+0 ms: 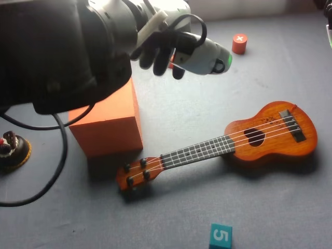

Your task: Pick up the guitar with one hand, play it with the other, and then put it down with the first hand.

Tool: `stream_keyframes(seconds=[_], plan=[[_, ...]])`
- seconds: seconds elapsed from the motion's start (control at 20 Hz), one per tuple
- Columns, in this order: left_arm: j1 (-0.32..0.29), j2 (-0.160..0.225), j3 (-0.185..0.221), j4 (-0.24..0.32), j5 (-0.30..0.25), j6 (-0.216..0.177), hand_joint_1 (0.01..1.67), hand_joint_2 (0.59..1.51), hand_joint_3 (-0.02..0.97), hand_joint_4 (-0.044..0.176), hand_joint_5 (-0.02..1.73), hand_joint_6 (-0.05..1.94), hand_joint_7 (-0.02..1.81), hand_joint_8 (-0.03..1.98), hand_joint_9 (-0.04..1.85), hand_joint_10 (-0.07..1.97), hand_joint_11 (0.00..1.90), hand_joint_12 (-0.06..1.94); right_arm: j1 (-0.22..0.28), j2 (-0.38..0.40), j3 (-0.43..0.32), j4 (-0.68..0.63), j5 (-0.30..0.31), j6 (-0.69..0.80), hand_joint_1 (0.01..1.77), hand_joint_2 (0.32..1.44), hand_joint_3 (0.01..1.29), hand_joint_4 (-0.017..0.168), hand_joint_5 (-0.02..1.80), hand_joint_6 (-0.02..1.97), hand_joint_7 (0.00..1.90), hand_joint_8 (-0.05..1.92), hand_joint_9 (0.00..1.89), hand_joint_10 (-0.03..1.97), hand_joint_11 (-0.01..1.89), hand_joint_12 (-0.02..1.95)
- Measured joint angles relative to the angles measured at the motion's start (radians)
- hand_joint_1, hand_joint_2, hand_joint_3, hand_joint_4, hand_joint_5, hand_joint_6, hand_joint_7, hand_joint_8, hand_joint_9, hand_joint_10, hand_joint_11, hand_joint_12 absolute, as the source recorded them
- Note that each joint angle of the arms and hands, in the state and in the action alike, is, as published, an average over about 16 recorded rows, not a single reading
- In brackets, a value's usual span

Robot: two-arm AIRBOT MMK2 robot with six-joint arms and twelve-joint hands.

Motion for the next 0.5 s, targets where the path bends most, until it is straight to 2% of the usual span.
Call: stream_keyframes(seconds=[0.1,0.2,0.5], plan=[[-0.02,0.01,-0.004,-0.018,0.001,0.021,0.06,1.25,-0.004,0.003,0.83,1.03,0.93,1.46,0.89,1.74,0.69,1.91,0.0,0.0,0.0,-0.001,0.002,0.0,0.29,1.33,0.02,-0.002,0.49,1.4,0.64,1.46,0.47,1.81,0.34,1.9],[-0.035,0.016,-0.006,-0.03,0.003,0.038,0.07,1.273,-0.004,0.003,0.84,1.13,0.96,1.5,0.93,1.77,0.74,1.93,-0.001,0.001,0.0,-0.001,0.003,0.0,0.31,1.34,0.02,-0.002,0.52,1.47,0.66,1.59,0.51,1.87,0.39,1.92],[-0.055,0.022,-0.007,-0.05,0.005,0.058,0.1,1.311,-0.004,0.004,0.81,1.23,0.94,1.57,0.95,1.83,0.8,1.93,-0.001,0.001,-0.001,-0.001,0.004,0.0,0.32,1.36,0.02,-0.002,0.55,1.49,0.69,1.66,0.54,1.9,0.42,1.92]])
